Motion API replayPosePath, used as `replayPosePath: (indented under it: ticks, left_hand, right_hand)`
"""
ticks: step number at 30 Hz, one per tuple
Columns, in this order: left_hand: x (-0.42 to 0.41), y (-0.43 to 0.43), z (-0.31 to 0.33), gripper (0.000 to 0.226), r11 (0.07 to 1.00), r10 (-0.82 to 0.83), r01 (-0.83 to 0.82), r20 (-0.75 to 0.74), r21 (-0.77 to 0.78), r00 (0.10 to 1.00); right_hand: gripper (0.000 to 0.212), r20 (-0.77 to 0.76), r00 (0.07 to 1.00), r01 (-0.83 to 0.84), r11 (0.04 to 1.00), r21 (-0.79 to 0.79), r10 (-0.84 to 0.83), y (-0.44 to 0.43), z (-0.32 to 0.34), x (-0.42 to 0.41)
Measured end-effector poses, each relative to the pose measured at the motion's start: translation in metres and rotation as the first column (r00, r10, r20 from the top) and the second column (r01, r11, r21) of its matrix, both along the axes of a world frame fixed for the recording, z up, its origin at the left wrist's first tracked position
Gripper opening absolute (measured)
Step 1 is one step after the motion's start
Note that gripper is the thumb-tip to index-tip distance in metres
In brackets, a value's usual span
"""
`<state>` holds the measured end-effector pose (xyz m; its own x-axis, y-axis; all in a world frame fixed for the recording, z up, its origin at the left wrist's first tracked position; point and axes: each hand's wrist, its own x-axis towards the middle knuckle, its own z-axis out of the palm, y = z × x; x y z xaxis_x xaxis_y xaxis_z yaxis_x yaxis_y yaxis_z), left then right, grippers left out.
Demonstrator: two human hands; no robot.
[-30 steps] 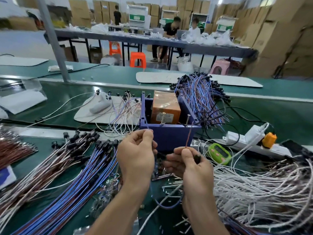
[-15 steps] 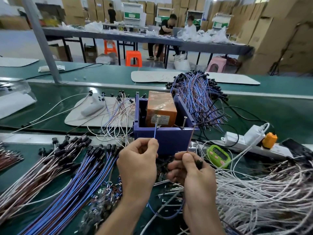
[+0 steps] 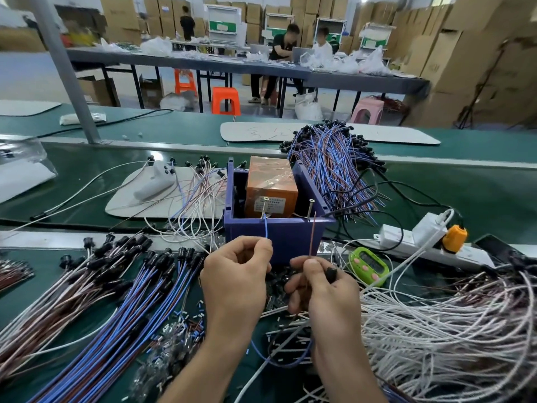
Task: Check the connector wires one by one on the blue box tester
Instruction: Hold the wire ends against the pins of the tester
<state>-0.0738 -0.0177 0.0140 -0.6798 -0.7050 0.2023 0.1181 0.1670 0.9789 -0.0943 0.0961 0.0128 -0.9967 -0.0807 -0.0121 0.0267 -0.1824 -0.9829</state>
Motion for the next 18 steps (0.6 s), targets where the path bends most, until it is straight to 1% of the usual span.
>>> replayPosePath:
  ticks: [5,9,14,18]
  left_hand:
    - [-0.0006,-0.0001,-0.0025,0.014,1.000,-0.008,0.008,-0.006,0.002,1.000]
    - [-0.0015,-0.0016,-0.0039,0.016,0.999,0.013,-0.012,-0.015,0.038,1.000]
    - [-0.0035,-0.0042,-0.0058,0.015,0.992,0.058,-0.054,-0.027,0.113,0.998]
    - [-0.0042,-0.0037,-0.0052,0.018,0.991,0.068,-0.065,-0.028,0.120,0.997]
  right_hand:
    - [0.033,-0.006,1.000,0.017,1.000,0.005,-0.017,0.0003,-0.0006,-0.0018]
    - [0.033,0.022,1.000,0.012,1.000,-0.008,-0.012,-0.0006,-0.0001,-0.0042]
    - [0.032,0.012,1.000,-0.016,0.998,0.058,0.015,-0.0035,-0.0003,-0.0045]
    - [0.033,0.021,1.000,0.010,1.000,0.016,-0.010,-0.0022,0.0010,-0.0017]
